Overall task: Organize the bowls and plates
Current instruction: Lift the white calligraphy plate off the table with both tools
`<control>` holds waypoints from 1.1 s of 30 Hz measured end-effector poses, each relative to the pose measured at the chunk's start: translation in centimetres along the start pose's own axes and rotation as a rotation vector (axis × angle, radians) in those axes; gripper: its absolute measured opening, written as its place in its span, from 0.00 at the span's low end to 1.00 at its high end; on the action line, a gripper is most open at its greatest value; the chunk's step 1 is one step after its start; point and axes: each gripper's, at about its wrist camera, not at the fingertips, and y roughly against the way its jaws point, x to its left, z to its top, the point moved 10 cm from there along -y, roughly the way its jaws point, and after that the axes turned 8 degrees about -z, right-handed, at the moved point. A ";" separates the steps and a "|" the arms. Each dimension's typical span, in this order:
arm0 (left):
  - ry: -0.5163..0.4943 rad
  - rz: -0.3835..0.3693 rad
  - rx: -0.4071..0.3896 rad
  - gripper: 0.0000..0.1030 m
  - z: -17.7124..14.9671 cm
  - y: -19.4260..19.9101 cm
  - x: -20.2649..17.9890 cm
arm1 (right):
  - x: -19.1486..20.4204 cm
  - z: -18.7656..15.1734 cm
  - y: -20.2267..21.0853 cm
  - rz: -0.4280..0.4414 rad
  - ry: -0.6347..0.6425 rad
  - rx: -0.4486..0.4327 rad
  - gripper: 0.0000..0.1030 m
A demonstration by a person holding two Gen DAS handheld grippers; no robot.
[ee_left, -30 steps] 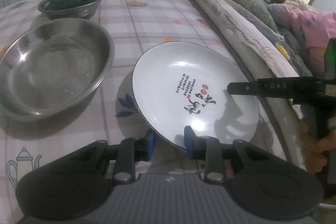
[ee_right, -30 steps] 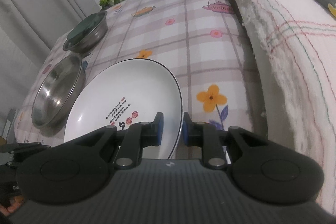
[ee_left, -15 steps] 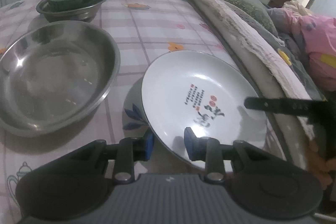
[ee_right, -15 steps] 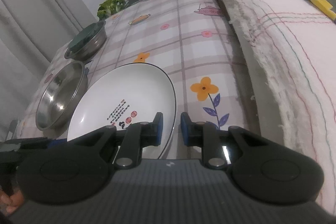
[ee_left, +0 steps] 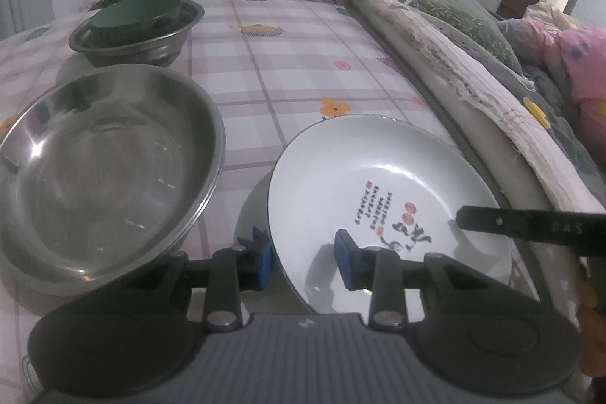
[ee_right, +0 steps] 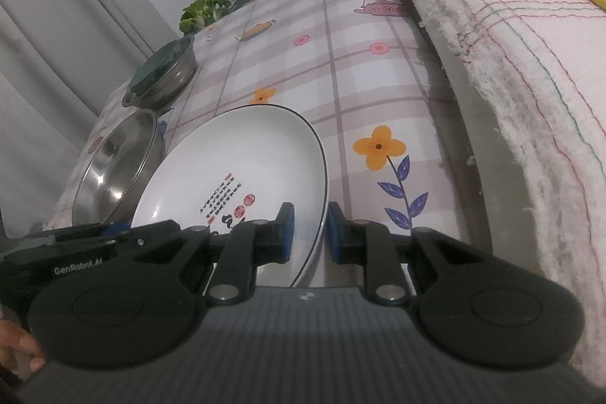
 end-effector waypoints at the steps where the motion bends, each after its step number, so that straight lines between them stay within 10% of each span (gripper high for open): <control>1: 0.001 0.003 0.003 0.34 0.0 0.0 -0.1 | 0.0 0.0 0.0 -0.001 0.002 -0.001 0.18; 33: -0.054 0.052 0.018 0.40 0.1 -0.6 -1.1 | -0.1 0.0 0.3 -0.066 0.013 -0.054 0.19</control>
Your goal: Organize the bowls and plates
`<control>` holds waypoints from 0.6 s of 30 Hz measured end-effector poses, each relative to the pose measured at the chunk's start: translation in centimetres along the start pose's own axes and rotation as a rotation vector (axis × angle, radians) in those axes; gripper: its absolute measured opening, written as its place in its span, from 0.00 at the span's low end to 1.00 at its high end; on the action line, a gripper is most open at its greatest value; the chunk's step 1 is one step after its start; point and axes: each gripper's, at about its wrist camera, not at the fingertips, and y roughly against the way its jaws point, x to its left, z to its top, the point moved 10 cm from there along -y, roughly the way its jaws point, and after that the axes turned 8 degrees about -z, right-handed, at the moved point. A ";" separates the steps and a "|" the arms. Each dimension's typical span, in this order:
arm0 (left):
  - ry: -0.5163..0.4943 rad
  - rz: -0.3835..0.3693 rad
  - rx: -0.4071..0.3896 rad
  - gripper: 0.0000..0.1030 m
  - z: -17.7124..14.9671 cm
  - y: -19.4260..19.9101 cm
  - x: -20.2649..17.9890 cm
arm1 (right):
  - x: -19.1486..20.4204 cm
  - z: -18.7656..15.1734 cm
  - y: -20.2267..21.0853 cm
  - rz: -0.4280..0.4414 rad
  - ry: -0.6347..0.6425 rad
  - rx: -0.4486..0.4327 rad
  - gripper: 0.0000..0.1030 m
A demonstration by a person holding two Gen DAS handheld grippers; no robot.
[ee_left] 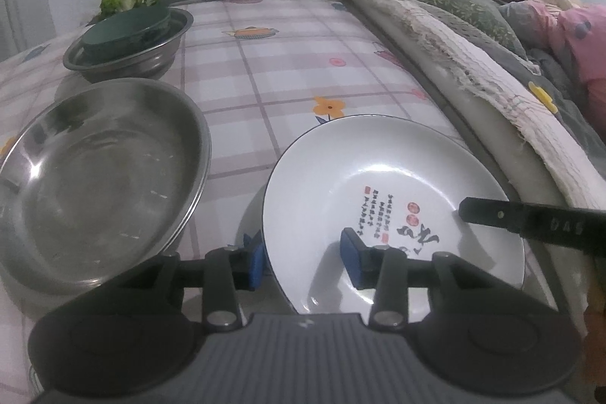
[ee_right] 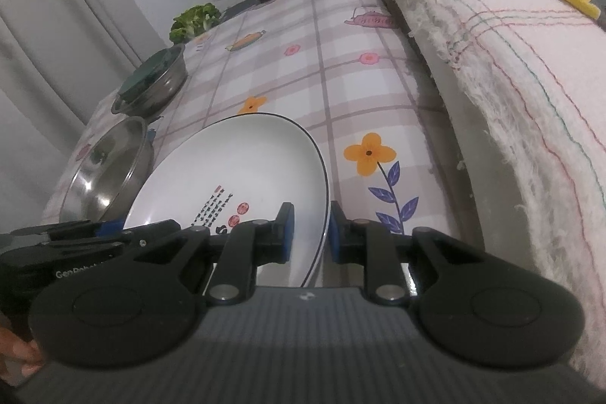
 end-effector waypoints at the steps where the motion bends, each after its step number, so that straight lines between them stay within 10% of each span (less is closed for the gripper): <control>1: 0.003 0.002 0.002 0.40 0.0 0.0 0.0 | 0.1 0.0 0.0 -0.011 0.010 -0.001 0.19; 18: -0.009 -0.012 -0.025 0.39 0.5 1.3 -0.5 | 0.5 0.9 1.2 -0.037 0.032 -0.032 0.19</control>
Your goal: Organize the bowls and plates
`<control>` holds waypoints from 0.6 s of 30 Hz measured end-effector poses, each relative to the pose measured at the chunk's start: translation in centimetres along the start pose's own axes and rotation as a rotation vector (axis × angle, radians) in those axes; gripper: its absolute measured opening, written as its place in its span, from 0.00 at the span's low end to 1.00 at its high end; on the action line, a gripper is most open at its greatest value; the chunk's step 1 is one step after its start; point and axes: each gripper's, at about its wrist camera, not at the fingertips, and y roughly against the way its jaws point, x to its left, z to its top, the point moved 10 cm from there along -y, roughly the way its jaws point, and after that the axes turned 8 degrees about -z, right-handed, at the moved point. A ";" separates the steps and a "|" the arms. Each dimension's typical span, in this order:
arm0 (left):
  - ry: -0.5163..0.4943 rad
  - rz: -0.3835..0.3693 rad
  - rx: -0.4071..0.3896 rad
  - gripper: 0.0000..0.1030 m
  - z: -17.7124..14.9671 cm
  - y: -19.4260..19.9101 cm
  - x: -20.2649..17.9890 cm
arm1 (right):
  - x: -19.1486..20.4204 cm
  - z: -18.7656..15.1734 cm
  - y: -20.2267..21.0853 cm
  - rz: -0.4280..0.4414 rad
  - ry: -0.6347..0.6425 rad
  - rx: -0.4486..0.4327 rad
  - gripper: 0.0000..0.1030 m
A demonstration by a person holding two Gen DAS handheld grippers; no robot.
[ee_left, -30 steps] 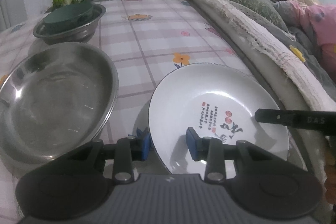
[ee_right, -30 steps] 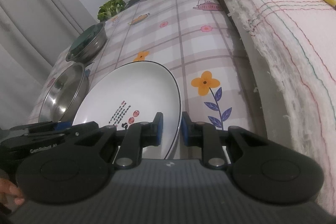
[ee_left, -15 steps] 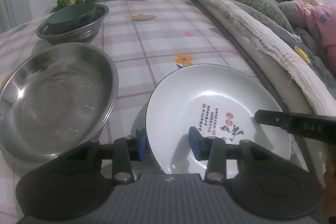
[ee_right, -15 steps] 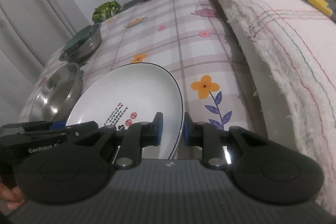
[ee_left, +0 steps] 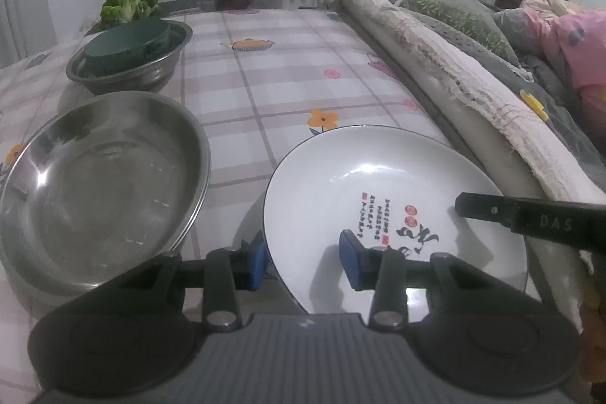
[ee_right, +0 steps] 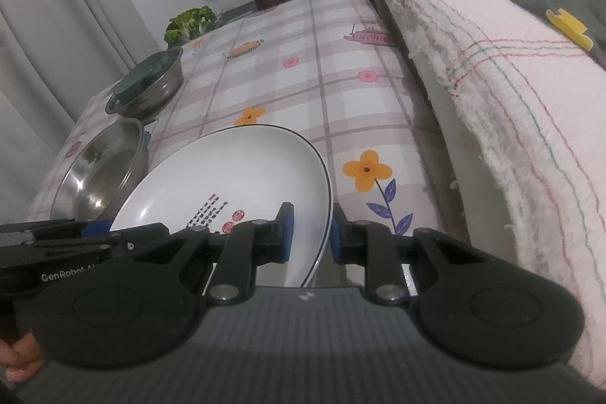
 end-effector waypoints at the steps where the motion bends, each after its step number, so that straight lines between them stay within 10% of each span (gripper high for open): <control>1: -0.001 0.000 -0.002 0.39 0.0 0.1 0.0 | 0.0 0.1 0.1 0.000 0.001 -0.003 0.19; 18: -0.005 -0.005 -0.038 0.39 0.8 1.2 -0.5 | 0.0 0.8 0.9 -0.004 0.001 -0.027 0.19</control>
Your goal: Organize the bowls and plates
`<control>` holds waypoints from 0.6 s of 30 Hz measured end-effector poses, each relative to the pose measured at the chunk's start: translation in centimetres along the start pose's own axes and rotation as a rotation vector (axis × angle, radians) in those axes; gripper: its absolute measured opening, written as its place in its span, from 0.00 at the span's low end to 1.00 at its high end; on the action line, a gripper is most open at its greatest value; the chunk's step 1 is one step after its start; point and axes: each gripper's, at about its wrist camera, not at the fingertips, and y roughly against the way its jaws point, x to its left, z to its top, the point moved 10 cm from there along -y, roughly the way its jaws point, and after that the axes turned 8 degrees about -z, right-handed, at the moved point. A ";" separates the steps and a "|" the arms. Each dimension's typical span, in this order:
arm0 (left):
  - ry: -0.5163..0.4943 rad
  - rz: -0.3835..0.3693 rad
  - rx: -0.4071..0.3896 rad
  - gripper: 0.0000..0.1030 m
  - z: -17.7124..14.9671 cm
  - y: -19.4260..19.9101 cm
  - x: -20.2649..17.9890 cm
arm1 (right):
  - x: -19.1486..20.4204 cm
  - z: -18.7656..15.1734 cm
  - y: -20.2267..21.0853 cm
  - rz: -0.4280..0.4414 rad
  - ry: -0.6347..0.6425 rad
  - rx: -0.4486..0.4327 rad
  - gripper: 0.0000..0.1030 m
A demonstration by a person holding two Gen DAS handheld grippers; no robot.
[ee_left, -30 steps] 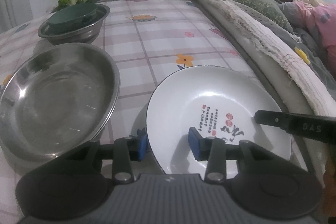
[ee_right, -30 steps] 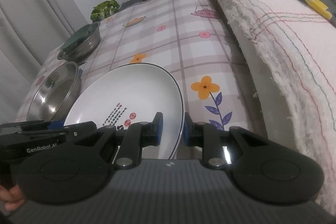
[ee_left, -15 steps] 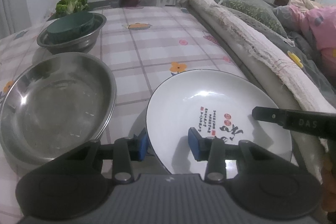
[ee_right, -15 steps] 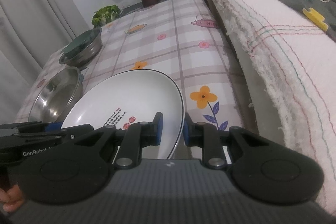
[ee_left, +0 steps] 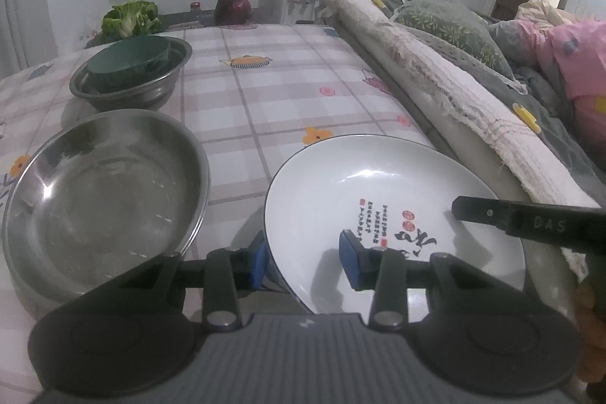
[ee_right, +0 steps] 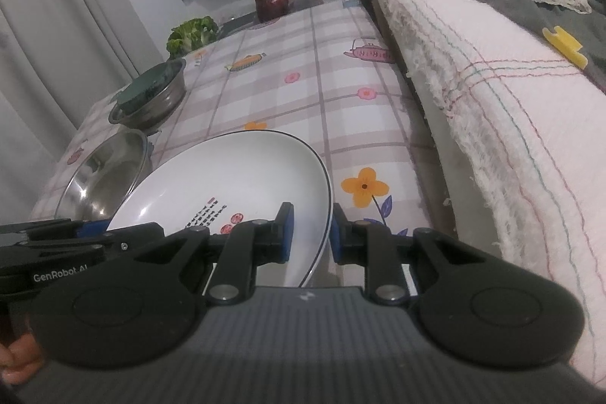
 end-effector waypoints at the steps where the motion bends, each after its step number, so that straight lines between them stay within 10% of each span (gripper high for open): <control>1: -0.001 0.000 -0.002 0.39 -0.1 0.1 0.0 | 0.0 0.0 0.0 0.000 0.001 -0.001 0.19; 18: -0.001 0.004 -0.020 0.39 0.4 0.8 0.1 | 0.2 0.5 0.2 0.000 0.004 -0.007 0.19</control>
